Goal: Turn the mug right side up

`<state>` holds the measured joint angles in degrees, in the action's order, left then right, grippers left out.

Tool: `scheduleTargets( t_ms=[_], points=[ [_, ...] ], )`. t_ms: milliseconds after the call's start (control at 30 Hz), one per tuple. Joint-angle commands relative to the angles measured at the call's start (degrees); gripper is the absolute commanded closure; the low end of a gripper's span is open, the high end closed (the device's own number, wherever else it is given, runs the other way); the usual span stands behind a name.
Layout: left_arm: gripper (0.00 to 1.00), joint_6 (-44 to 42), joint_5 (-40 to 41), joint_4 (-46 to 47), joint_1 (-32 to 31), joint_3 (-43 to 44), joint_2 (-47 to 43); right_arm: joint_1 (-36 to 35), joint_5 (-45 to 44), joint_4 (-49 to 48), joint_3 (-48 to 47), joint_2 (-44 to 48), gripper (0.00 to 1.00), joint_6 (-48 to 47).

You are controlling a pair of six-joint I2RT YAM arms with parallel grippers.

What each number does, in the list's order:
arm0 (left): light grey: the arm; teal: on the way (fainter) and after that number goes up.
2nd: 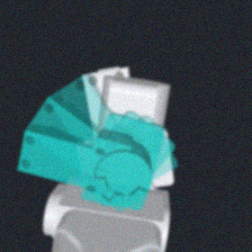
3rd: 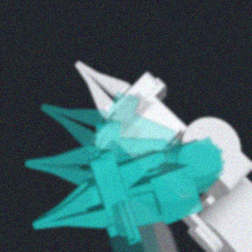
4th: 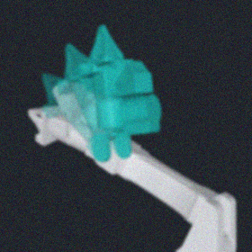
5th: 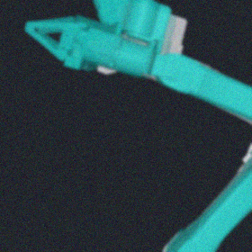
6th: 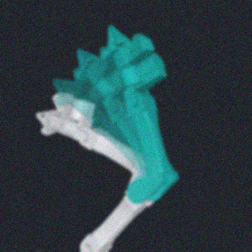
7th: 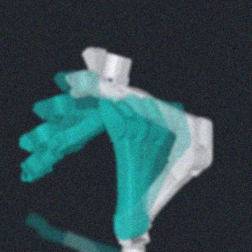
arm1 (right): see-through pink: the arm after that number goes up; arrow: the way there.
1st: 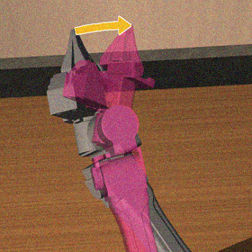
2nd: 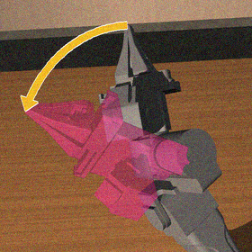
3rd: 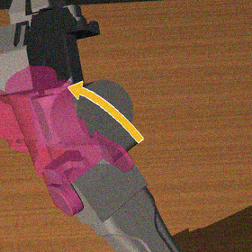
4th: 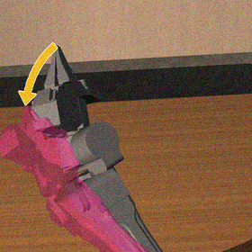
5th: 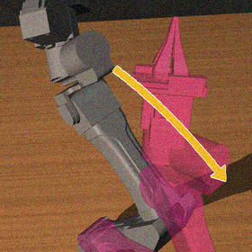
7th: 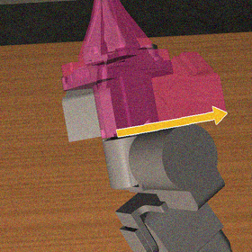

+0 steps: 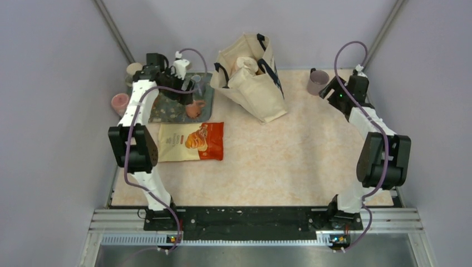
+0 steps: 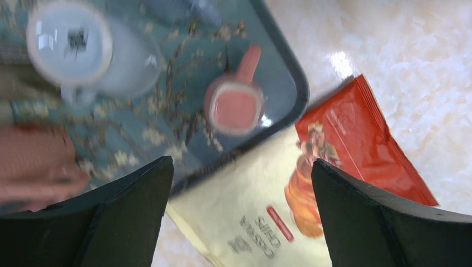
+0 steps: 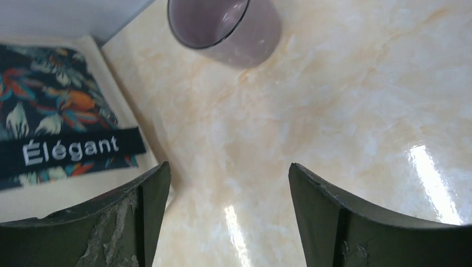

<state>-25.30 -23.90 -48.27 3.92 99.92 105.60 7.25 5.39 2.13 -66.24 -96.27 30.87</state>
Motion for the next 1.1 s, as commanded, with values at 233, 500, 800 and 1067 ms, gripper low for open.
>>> scheduleTargets(
  t_ms=[233,500,800,1067],
  points=[
    [0.01,-10.1,5.8,-8.0,-5.6,21.7,18.4,-0.7,11.5,4.1,5.4,8.4,0.22,-9.3],
    [0.12,-10.8,2.2,-10.3,-5.9,19.6,22.7,-0.7,12.2,4.7,6.5,9.8,0.21,-10.1],
    [0.45,-10.8,3.5,-9.2,-6.7,15.6,23.5,-0.7,13.4,5.0,7.2,10.1,0.21,-9.9],
    [1.0,-7.3,5.1,-10.7,-6.1,14.5,19.6,-4.1,13.1,5.9,6.3,14.3,0.2,-11.9]
  ],
)
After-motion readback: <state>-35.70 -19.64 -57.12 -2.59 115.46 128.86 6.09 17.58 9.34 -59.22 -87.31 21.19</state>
